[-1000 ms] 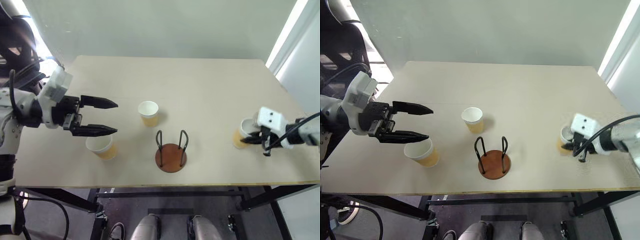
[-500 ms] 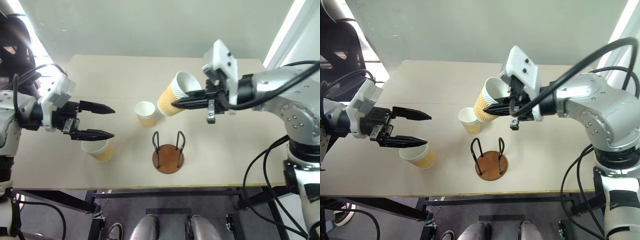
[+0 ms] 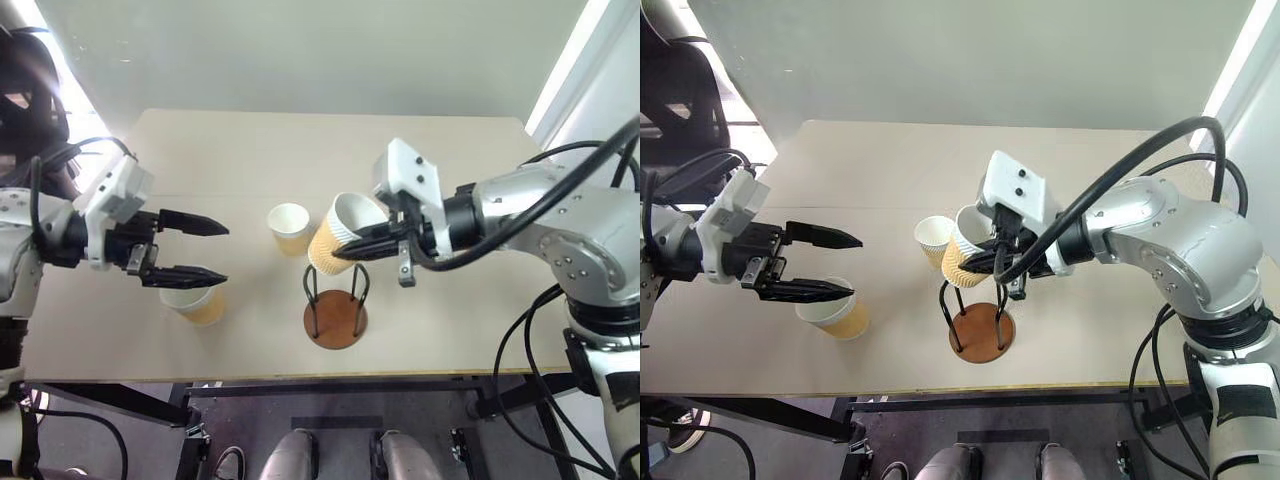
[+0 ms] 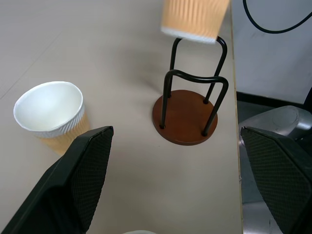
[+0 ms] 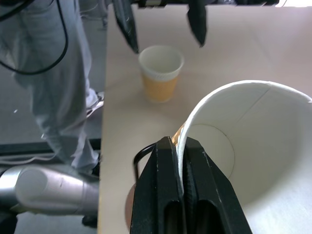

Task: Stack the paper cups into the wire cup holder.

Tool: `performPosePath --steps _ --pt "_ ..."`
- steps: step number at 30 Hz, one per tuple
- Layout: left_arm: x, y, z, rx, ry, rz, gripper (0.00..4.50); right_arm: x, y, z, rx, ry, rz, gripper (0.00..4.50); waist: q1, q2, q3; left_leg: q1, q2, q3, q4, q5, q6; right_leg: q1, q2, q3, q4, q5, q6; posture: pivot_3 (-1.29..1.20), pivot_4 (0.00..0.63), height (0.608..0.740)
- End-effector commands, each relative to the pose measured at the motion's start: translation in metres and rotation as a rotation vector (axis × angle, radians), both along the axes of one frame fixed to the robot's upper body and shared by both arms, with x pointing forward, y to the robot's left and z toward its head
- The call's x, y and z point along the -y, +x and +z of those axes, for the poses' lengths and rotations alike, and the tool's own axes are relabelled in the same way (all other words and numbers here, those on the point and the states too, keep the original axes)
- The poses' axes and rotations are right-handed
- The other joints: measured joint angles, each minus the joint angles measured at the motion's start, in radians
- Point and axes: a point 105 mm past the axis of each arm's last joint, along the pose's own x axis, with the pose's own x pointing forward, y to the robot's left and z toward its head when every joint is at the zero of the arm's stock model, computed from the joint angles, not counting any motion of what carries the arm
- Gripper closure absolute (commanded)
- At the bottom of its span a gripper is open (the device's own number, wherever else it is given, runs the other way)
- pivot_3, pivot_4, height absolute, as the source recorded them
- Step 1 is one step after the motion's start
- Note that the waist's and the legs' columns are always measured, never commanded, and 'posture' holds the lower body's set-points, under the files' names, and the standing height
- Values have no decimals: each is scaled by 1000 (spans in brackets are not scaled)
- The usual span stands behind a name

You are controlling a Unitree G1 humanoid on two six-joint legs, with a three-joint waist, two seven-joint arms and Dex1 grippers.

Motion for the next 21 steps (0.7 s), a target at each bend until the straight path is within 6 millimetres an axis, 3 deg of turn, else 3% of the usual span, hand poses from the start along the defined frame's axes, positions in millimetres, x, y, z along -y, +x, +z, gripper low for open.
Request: performPosePath --steps 1,5,9,21 --pt "0 -9 13 46 14 -30 0 -3 -5 -4 22 -25 22 4479 0 0 0 0 0 0 0 0 0 0 0 0 0 0 0 0 150 740" --pt "1 -11 15 52 10 -38 0 -2 -2 -14 19 -63 15 4479 0 0 0 0 1 0 0 1 -2 0 1 0 0 1 -2 0 150 740" --pt "4 -17 35 78 -85 -67 0 0 1 -17 23 -81 10 4479 0 0 0 0 1 0 0 2 -3 0 1 0 0 2 -4 0 150 740" --pt "-2 -26 41 79 -206 -15 0 -1 5 -24 24 -105 26 4479 -2 0 0 0 1 0 0 2 -5 0 1 0 1 3 -4 0 150 740"
